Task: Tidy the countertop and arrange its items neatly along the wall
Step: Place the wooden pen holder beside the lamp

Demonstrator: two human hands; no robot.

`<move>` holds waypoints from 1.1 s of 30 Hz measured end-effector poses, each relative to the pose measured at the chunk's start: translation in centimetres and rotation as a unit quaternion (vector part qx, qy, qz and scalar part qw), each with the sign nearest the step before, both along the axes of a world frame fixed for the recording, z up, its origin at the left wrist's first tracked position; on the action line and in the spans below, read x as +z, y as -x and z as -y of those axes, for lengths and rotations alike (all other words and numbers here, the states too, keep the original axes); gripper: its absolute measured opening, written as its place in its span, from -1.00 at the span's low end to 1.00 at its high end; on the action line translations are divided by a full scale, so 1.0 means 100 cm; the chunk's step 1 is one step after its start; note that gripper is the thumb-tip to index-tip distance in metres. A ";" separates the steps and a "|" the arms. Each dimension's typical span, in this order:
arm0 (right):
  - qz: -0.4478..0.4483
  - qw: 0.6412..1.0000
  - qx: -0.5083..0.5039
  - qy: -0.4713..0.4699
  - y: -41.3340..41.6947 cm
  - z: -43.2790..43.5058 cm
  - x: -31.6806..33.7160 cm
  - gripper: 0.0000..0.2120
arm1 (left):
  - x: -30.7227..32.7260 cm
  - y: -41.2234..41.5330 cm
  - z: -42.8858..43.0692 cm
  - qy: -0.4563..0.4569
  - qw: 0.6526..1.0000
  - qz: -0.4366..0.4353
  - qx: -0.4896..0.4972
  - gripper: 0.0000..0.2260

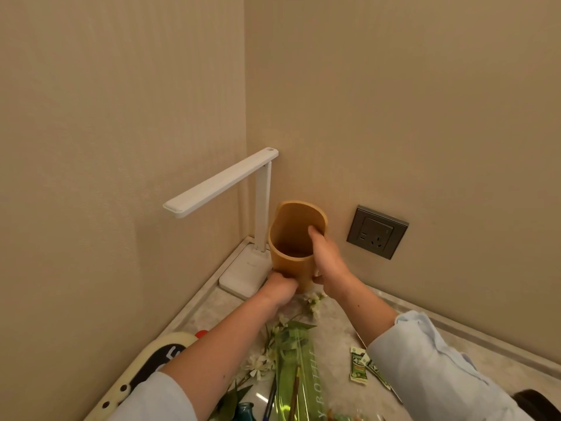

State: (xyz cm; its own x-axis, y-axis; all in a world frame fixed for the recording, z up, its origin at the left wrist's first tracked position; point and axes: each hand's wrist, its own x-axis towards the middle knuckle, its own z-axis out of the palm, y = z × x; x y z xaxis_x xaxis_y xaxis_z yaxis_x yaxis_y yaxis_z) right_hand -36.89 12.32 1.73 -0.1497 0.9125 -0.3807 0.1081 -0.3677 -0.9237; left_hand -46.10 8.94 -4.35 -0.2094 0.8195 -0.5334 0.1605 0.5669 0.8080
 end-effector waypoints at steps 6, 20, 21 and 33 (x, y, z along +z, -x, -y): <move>-0.008 0.996 0.010 0.086 -0.003 -0.006 0.012 -0.39 | -0.003 0.005 -0.005 0.016 0.999 -0.034 0.019 -0.44; -0.020 0.992 0.028 0.121 -0.016 -0.009 0.004 -0.37 | -0.011 0.005 -0.004 0.053 0.996 -0.065 0.029 -0.43; -0.013 0.993 0.033 0.115 -0.015 -0.010 0.002 -0.39 | -0.012 0.005 -0.004 0.053 0.996 -0.062 0.029 -0.42; 0.038 0.996 0.047 0.062 -0.008 -0.010 -0.006 -0.42 | -0.008 0.005 -0.005 0.051 0.993 -0.089 0.051 -0.47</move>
